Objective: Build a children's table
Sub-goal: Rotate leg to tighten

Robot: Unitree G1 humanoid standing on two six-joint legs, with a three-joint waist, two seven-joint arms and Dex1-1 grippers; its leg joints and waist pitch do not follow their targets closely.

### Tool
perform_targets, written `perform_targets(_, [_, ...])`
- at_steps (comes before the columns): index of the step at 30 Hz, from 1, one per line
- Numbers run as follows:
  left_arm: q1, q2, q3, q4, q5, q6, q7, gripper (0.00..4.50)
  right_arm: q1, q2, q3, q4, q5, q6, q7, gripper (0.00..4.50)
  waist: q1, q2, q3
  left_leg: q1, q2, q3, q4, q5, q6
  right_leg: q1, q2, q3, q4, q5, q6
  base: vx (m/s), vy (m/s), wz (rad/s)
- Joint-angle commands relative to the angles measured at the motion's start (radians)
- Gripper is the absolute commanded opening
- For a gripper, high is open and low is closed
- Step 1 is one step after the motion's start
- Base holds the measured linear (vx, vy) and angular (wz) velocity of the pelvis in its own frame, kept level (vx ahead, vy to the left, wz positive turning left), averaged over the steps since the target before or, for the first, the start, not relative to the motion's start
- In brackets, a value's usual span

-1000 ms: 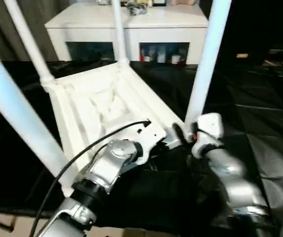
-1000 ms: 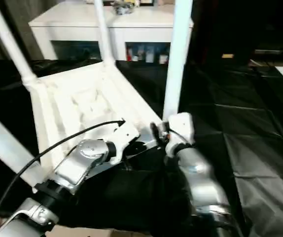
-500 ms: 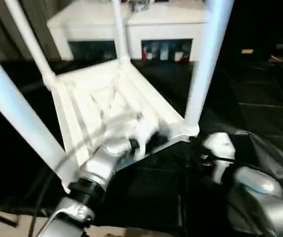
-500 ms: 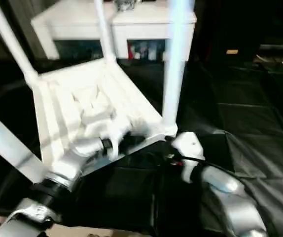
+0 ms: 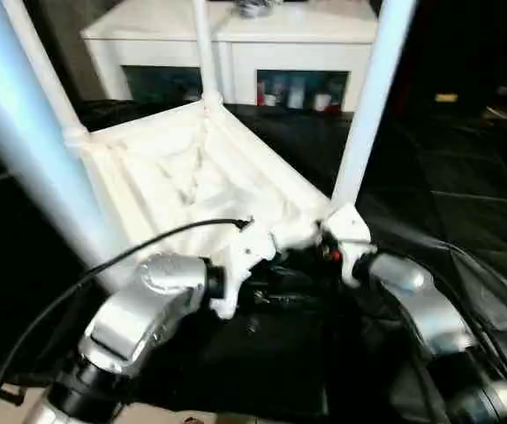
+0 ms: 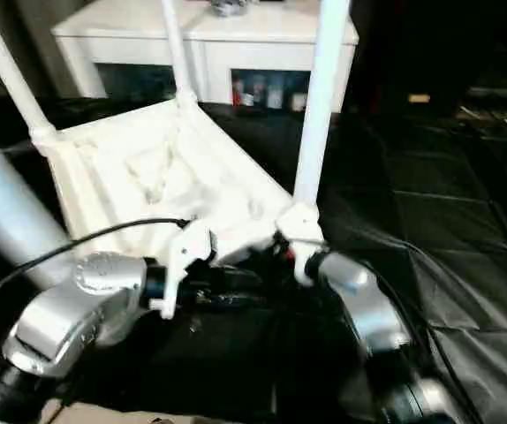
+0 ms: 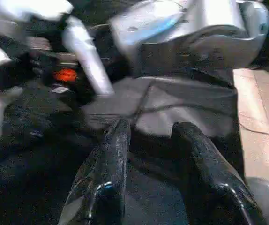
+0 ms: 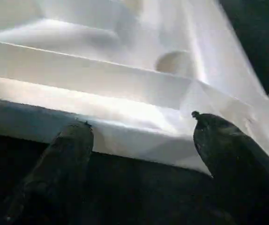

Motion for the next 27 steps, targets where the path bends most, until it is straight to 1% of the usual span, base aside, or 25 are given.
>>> perform_targets(1, [0.006,-0.006,-0.023,-0.034,0.007,0.000,0.009,1.65,-0.023,-0.001,-0.039,0.100,-0.036,-0.019,-0.097,3.91,-0.007,-0.013,-0.050,0.023,0.033,-0.006,-0.081,-0.354,-0.018,0.030,-0.032,0.023,-0.075,-0.410,-0.188,0.000,0.000,0.00])
perform_targets(2, [0.007,-0.017,-0.029,-0.041,0.006,0.001,0.021,1.65,-0.046,0.011,-0.059,0.144,-0.030,-0.032,-0.136,3.91,-0.004,-0.009,-0.051,0.029,0.032,-0.004,-0.079,-0.371,-0.025,0.025,-0.028,0.024,-0.077,-0.413,-0.178,0.000,0.000,0.00])
perform_targets(3, [0.008,-0.026,-0.036,-0.047,0.010,-0.001,0.032,1.65,-0.068,0.023,-0.079,0.186,-0.024,-0.052,-0.181,3.91,-0.009,-0.012,-0.050,0.026,0.031,-0.005,-0.080,-0.378,-0.028,0.026,-0.028,0.023,-0.076,-0.406,-0.175,0.000,0.000,0.00])
perform_targets(4, [0.008,-0.030,-0.045,-0.059,0.009,0.004,0.044,1.65,-0.090,0.034,-0.099,0.230,-0.016,-0.072,-0.215,3.91,-0.010,-0.008,-0.051,0.022,0.030,-0.008,-0.081,-0.377,-0.030,0.032,-0.028,0.021,-0.073,-0.401,-0.174,0.000,0.000,0.00])
perform_targets(5, [0.010,-0.041,-0.052,-0.072,0.003,0.010,0.054,1.65,-0.114,0.048,-0.123,0.280,0.000,-0.088,-0.251,3.91,-0.013,-0.012,-0.053,0.018,0.031,-0.009,-0.082,-0.380,-0.030,0.035,-0.030,0.018,-0.072,-0.395,-0.168,0.000,0.000,0.00])
perform_targets(6, [0.015,-0.054,-0.059,-0.092,-0.005,0.025,0.068,1.65,-0.147,0.063,-0.147,0.350,0.014,-0.120,-0.287,3.91,-0.015,-0.013,-0.053,0.018,0.030,-0.009,-0.081,-0.376,-0.028,0.035,-0.029,0.018,-0.071,-0.393,-0.167,0.000,0.000,0.00])
perform_targets(7, [0.018,-0.062,-0.061,-0.100,-0.008,0.029,0.076,1.65,-0.163,0.070,-0.159,0.385,0.022,-0.141,-0.306,3.91,-0.016,-0.012,-0.054,0.021,0.031,-0.008,-0.079,-0.379,-0.025,0.031,-0.031,0.019,-0.071,-0.386,-0.174,0.000,0.000,0.00])
perform_targets(8, [0.022,-0.072,-0.066,-0.111,-0.009,0.032,0.088,1.65,-0.192,0.077,-0.177,0.451,0.027,-0.173,-0.353,3.91,-0.020,-0.014,-0.054,0.017,0.031,-0.008,-0.078,-0.372,-0.021,0.034,-0.032,0.017,-0.070,-0.378,-0.177,0.000,0.000,0.00])
perform_targets(9, [0.024,-0.075,-0.068,-0.114,-0.008,0.032,0.093,1.65,-0.203,0.078,-0.185,0.479,0.027,-0.183,-0.377,3.91,-0.024,-0.017,-0.054,0.012,0.029,-0.007,-0.077,-0.359,-0.014,0.037,-0.030,0.016,-0.069,-0.367,-0.178,0.000,0.000,0.00])
perform_targets(11, [0.033,-0.073,-0.067,-0.127,-0.012,0.031,0.092,1.65,-0.225,0.068,-0.204,0.541,0.023,-0.218,-0.437,3.91,-0.028,-0.016,-0.058,0.011,0.027,-0.005,-0.072,-0.335,-0.004,0.037,-0.030,0.016,-0.066,-0.344,-0.185,0.000,0.000,0.00])
perform_targets(12, [0.039,-0.069,-0.064,-0.137,-0.017,0.028,0.090,1.65,-0.237,0.059,-0.218,0.576,0.017,-0.237,-0.479,3.91,-0.029,-0.023,-0.058,0.007,0.026,-0.004,-0.072,-0.315,0.002,0.040,-0.029,0.015,-0.064,-0.334,-0.186,0.000,0.000,0.00])
perform_targets(13, [0.042,-0.067,-0.062,-0.141,-0.019,0.028,0.089,1.65,-0.240,0.056,-0.221,0.584,0.014,-0.247,-0.492,3.91,-0.029,-0.023,-0.058,0.007,0.026,-0.004,-0.072,-0.315,0.002,0.040,-0.029,0.015,-0.064,-0.334,-0.186,0.000,0.000,0.00])
perform_targets(14, [0.053,-0.056,-0.052,-0.152,-0.028,0.023,0.084,1.65,-0.249,0.043,-0.232,0.600,0.006,-0.277,-0.529,3.91,-0.025,-0.020,-0.061,0.010,0.027,-0.002,-0.068,-0.283,0.006,0.040,-0.030,0.015,-0.059,-0.301,-0.194,0.000,0.000,0.00])
perform_targets(15, [0.064,-0.046,-0.037,-0.164,-0.040,0.019,0.080,1.65,-0.255,0.045,-0.256,0.595,0.030,-0.297,-0.495,3.91,-0.028,-0.029,-0.062,0.005,0.024,0.000,-0.066,-0.265,0.016,0.044,-0.025,0.014,-0.056,-0.274,-0.197,0.000,0.000,0.00])
perform_targets(16, [0.076,-0.034,-0.019,-0.174,-0.055,0.016,0.075,1.65,-0.259,0.053,-0.283,0.580,0.068,-0.314,-0.427,3.91,-0.026,-0.026,-0.065,0.005,0.025,0.000,-0.065,-0.261,0.023,0.047,-0.028,0.014,-0.052,-0.263,-0.198,0.000,0.000,0.00])
perform_targets(17, [0.087,-0.025,-0.001,-0.182,-0.069,0.015,0.071,1.65,-0.266,0.062,-0.305,0.575,0.104,-0.333,-0.352,3.91,-0.031,-0.028,-0.064,-0.002,0.025,-0.002,-0.064,-0.249,0.040,0.049,-0.028,0.014,-0.048,-0.244,-0.200,0.000,0.000,0.00])
perform_targets(18, [0.095,-0.009,0.003,-0.184,-0.067,0.009,0.067,1.65,-0.258,0.064,-0.299,0.553,0.114,-0.347,-0.289,3.91,-0.033,-0.027,-0.064,-0.005,0.024,-0.002,-0.064,-0.248,0.047,0.051,-0.027,0.012,-0.047,-0.239,-0.203,0.000,0.000,0.00])
perform_targets(19, [0.095,-0.008,0.004,-0.185,-0.066,0.009,0.067,1.65,-0.257,0.064,-0.298,0.551,0.115,-0.349,-0.283,3.91,-0.034,-0.026,-0.063,-0.005,0.026,-0.003,-0.063,-0.244,0.051,0.050,-0.027,0.012,-0.045,-0.236,-0.207,0.000,0.000,0.00])
perform_targets(20, [0.111,0.035,0.003,-0.186,-0.049,0.000,0.052,1.65,-0.214,0.061,-0.249,0.468,0.117,-0.361,-0.148,3.91,-0.037,-0.024,-0.063,-0.006,0.027,-0.003,-0.059,-0.239,0.064,0.047,-0.024,0.013,-0.040,-0.215,-0.223,0.000,0.000,0.00])
perform_targets(21, [0.115,0.042,0.005,-0.187,-0.051,-0.003,0.046,1.65,-0.194,0.060,-0.238,0.429,0.127,-0.356,-0.105,3.91,-0.035,-0.025,-0.064,-0.004,0.029,-0.002,-0.057,-0.225,0.075,0.049,-0.024,0.014,-0.038,-0.193,-0.231,0.000,0.000,0.00])
perform_targets(22, [0.115,0.042,0.005,-0.187,-0.051,-0.003,0.046,1.65,-0.194,0.060,-0.238,0.429,0.127,-0.356,-0.105,3.91,-0.035,-0.024,-0.063,-0.004,0.029,-0.001,-0.058,-0.217,0.081,0.048,-0.025,0.015,-0.038,-0.186,-0.236,0.000,0.000,0.00])
perform_targets(23, [0.122,0.044,0.018,-0.187,-0.059,-0.007,0.047,1.65,-0.161,0.053,-0.220,0.367,0.141,-0.350,-0.053,3.91,-0.033,-0.023,-0.063,0.001,0.031,0.000,-0.057,-0.211,0.086,0.047,-0.025,0.016,-0.039,-0.183,-0.250,0.000,0.000,0.00])
perform_targets(25, [0.128,0.043,0.030,-0.189,-0.061,-0.012,0.056,1.65,-0.135,0.045,-0.203,0.325,0.150,-0.347,-0.024,3.91,-0.029,-0.016,-0.062,0.004,0.034,0.000,-0.058,-0.212,0.083,0.045,-0.025,0.017,-0.039,-0.182,-0.257,0.000,0.000,0.00])
perform_targets(26, [0.136,0.056,0.031,-0.192,-0.057,-0.032,0.054,1.65,-0.106,0.030,-0.185,0.277,0.154,-0.341,-0.002,3.91,-0.020,-0.016,-0.062,0.010,0.035,0.002,-0.059,-0.210,0.079,0.043,-0.021,0.018,-0.041,-0.177,-0.263,0.000,0.000,0.00])
perform_targets(27, [0.149,0.065,0.037,-0.198,-0.055,-0.050,0.055,1.65,-0.077,0.013,-0.168,0.229,0.151,-0.326,0.010,3.91,-0.019,-0.018,-0.061,0.010,0.034,0.002,-0.058,-0.213,0.077,0.043,-0.020,0.018,-0.041,-0.178,-0.264,0.000,0.000,0.00])
